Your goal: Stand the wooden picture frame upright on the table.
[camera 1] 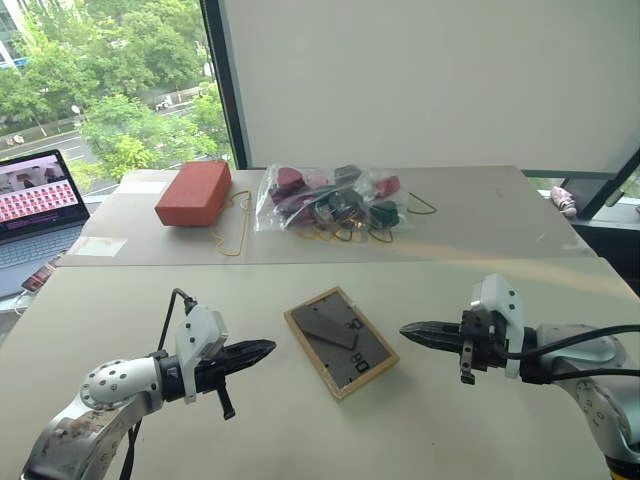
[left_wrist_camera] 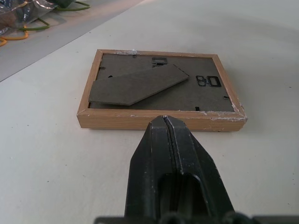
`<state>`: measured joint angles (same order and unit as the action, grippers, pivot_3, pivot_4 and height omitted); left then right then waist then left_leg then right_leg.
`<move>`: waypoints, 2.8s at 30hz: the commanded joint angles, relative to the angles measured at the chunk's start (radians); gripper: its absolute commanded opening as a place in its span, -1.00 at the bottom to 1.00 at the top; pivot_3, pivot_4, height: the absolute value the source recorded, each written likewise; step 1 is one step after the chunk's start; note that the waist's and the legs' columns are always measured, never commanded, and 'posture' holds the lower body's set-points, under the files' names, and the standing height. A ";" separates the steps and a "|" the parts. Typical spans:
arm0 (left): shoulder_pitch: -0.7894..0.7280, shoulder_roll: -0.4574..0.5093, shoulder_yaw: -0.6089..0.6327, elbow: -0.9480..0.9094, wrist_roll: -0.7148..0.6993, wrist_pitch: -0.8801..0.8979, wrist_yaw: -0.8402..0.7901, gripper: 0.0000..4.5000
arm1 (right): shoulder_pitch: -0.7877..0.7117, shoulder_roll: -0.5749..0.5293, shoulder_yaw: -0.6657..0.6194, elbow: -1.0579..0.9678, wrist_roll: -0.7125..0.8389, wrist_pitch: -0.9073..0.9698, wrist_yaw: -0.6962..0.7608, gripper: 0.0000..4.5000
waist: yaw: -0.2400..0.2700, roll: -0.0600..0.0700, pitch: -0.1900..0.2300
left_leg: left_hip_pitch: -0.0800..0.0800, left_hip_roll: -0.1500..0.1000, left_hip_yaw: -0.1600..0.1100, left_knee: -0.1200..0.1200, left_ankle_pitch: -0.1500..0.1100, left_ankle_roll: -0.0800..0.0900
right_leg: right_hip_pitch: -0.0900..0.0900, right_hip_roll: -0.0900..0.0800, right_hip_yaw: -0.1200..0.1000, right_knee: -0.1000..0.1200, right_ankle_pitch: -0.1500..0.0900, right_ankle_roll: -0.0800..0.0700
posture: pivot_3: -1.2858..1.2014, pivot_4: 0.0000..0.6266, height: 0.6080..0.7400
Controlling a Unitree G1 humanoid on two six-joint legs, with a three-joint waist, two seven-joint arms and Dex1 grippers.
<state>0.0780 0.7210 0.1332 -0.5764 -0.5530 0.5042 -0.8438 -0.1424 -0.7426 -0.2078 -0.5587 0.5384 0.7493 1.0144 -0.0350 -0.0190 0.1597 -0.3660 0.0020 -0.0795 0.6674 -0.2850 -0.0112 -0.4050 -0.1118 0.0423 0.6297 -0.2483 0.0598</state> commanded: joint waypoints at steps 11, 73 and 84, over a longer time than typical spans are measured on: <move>-0.235 -0.071 -0.311 0.291 0.317 -0.036 0.093 -0.99 | -0.232 0.063 0.453 0.485 -0.521 -0.348 -0.204 -1.00 | -0.015 -0.002 0.001 | 0.002 0.000 0.000 0.000 0.001 -0.002 | 0.000 0.001 0.001 0.001 0.000 -0.001 | 0.03 -0.52 1.00; -0.655 0.001 -0.629 1.234 1.642 -1.806 1.125 0.50 | -0.257 0.124 0.523 0.184 -0.377 0.064 -0.257 -1.00 | 0.022 0.006 -0.004 | -0.001 -0.004 0.000 0.001 0.002 -0.003 | 0.000 -0.002 -0.001 0.001 0.002 0.004 | 0.03 -0.52 1.00; -0.630 0.028 -0.658 1.219 1.638 -1.758 1.146 -0.50 | -0.321 0.113 0.399 0.266 -0.332 0.100 -0.262 -1.00 | 0.014 0.007 -0.004 | 0.000 -0.004 0.000 0.001 0.002 -0.003 | 0.000 -0.002 0.000 0.001 0.002 0.004 | 0.03 -0.52 1.00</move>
<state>-0.5915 0.7443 -0.4726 0.6213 1.0551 -1.2629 0.3186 -0.4143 -0.6210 0.2825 -0.3051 0.1836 0.8280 0.7599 -0.0206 -0.0122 0.1553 -0.3658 -0.0016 -0.0798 0.6689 -0.2834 -0.0138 -0.4052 -0.1140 0.0420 0.6309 -0.2460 0.0633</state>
